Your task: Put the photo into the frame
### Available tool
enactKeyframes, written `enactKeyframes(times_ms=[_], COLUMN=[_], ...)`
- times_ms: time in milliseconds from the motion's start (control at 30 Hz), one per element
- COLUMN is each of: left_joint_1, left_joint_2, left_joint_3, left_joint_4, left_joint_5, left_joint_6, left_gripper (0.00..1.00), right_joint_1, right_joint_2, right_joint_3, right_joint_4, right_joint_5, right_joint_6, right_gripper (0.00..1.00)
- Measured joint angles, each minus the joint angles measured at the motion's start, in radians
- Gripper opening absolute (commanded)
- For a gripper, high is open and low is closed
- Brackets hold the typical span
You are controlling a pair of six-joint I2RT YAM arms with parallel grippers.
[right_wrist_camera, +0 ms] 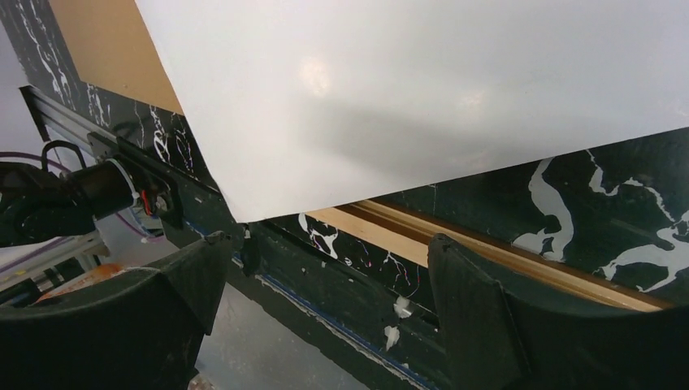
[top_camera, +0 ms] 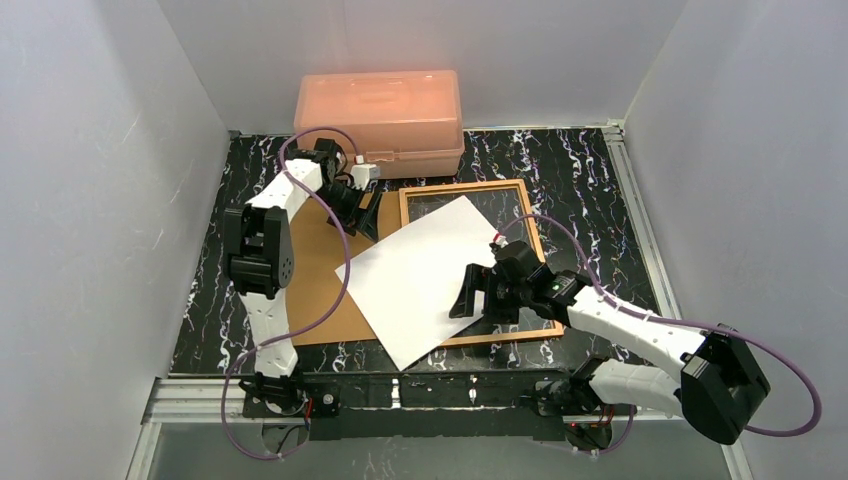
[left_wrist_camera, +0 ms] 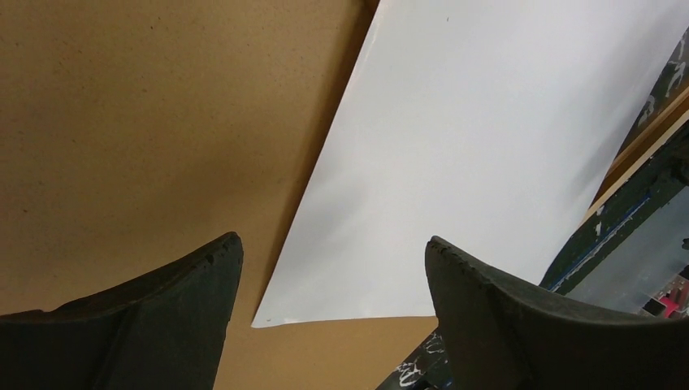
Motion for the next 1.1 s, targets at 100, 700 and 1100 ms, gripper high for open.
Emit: enactKeyframes(times_ms=[100, 700, 1100], left_joint_1=[-0.003, -0.078, -0.091], left_joint_2=[0.013, 0.269, 0.351], left_joint_3=[0.018, 0.286, 0.380], left_joint_4=[0.008, -0.051, -0.150], left_joint_5=[0.002, 0.121, 0.209], left_joint_6=[0.001, 0.035, 0.114], left_gripper=[0.83, 0.79, 0.67], right_joint_1=[-0.014, -0.072, -0.117], right_joint_2=[-0.003, -0.074, -0.071], right_joint_3=[-0.024, -0.051, -0.051], right_joint_4=[0.020, 0.075, 0.075], right_joint_5=[-0.020, -0.077, -0.115], right_joint_6=[0.011, 0.003, -0.025], right_gripper=[0.97, 0.97, 0.97])
